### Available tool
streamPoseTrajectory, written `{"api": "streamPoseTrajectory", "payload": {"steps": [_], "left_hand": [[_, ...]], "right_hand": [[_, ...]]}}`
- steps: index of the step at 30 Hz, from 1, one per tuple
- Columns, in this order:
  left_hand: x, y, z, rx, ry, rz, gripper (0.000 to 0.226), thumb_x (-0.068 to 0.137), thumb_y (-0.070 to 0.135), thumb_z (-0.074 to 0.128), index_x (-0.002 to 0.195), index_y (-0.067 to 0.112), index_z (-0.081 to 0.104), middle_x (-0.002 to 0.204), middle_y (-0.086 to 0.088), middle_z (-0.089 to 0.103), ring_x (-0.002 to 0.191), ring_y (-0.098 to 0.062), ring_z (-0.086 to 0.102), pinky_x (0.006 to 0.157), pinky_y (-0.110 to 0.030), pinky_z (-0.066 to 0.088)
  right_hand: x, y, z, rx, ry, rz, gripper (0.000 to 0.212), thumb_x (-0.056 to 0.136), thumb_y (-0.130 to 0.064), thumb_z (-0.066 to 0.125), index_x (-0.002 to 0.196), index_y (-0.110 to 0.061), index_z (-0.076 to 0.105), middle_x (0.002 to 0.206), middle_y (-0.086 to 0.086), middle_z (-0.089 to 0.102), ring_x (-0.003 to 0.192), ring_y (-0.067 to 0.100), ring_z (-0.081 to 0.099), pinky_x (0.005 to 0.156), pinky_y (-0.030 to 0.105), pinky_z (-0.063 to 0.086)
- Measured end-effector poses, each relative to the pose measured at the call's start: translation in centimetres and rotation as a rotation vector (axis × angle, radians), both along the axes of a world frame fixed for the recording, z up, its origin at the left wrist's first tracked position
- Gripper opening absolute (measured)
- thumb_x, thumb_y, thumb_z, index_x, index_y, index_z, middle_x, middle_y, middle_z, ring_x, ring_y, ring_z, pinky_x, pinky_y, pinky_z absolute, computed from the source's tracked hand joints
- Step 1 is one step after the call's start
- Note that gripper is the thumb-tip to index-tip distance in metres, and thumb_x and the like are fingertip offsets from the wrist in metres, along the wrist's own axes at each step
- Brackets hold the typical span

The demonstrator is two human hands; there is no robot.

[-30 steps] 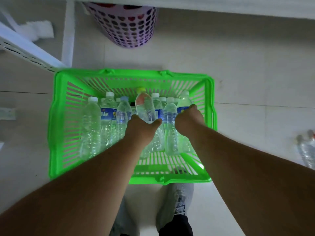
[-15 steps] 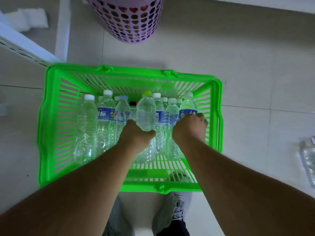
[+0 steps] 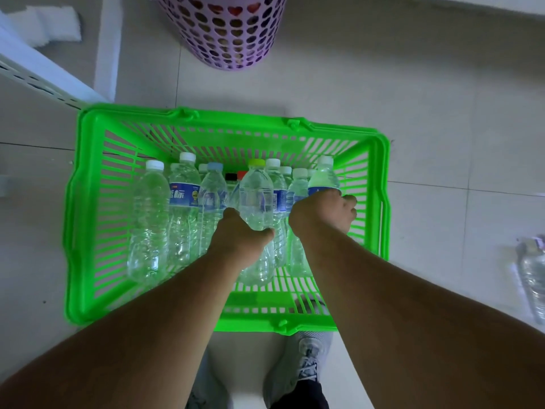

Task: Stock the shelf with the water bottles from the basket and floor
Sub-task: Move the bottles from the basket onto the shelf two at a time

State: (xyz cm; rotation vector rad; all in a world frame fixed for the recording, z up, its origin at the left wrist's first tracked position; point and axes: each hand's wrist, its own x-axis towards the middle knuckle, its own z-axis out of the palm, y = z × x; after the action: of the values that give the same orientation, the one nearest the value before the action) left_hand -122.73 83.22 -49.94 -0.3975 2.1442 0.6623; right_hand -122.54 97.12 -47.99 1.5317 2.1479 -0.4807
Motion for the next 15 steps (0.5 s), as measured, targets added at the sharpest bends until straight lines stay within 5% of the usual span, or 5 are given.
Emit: {"api": "streamPoseTrajectory", "payload": {"steps": [4, 10, 13, 15], "left_hand": [[0.2, -0.2, -0.1, 0.011, 0.006, 0.001, 0.090, 0.073, 0.055, 0.076, 0.140, 0.013, 0.033, 0.138, -0.009, 0.051, 0.053, 0.000, 0.053, 0.033, -0.016, 0.034], [0.4, -0.7, -0.2, 0.029, 0.020, 0.026, 0.089, 0.069, 0.057, 0.077, 0.138, 0.016, 0.038, 0.126, -0.004, 0.056, 0.055, 0.001, 0.052, 0.031, -0.013, 0.031], [0.8, -1.0, -0.1, 0.053, 0.011, 0.066, 0.087, 0.068, 0.055, 0.080, 0.136, 0.015, 0.043, 0.107, 0.003, 0.056, 0.061, 0.001, 0.051, 0.039, -0.016, 0.033], [1.1, -0.9, 0.1, 0.043, 0.001, 0.091, 0.086, 0.066, 0.054, 0.082, 0.132, 0.012, 0.047, 0.116, -0.003, 0.060, 0.067, -0.002, 0.052, 0.046, -0.018, 0.034]], "right_hand": [[0.5, 0.5, 0.2, 0.024, 0.047, 0.002, 0.045, 0.081, -0.025, 0.061, 0.123, -0.008, 0.057, 0.132, 0.014, 0.046, 0.120, 0.032, 0.043, 0.101, 0.036, 0.036], [-0.1, 1.7, 0.0, -0.056, 0.106, -0.105, 0.052, 0.081, -0.020, 0.066, 0.125, -0.007, 0.041, 0.131, 0.017, 0.053, 0.118, 0.037, 0.053, 0.099, 0.041, 0.045], [0.1, 1.4, -0.2, -0.006, 0.063, 0.048, 0.055, 0.084, -0.042, 0.067, 0.122, -0.005, 0.052, 0.128, 0.018, 0.050, 0.116, 0.035, 0.049, 0.097, 0.039, 0.042], [0.2, 1.2, -0.5, -0.017, 0.059, 0.121, 0.062, 0.081, -0.053, 0.066, 0.120, -0.006, 0.054, 0.126, 0.017, 0.050, 0.114, 0.036, 0.048, 0.096, 0.039, 0.041]]}}
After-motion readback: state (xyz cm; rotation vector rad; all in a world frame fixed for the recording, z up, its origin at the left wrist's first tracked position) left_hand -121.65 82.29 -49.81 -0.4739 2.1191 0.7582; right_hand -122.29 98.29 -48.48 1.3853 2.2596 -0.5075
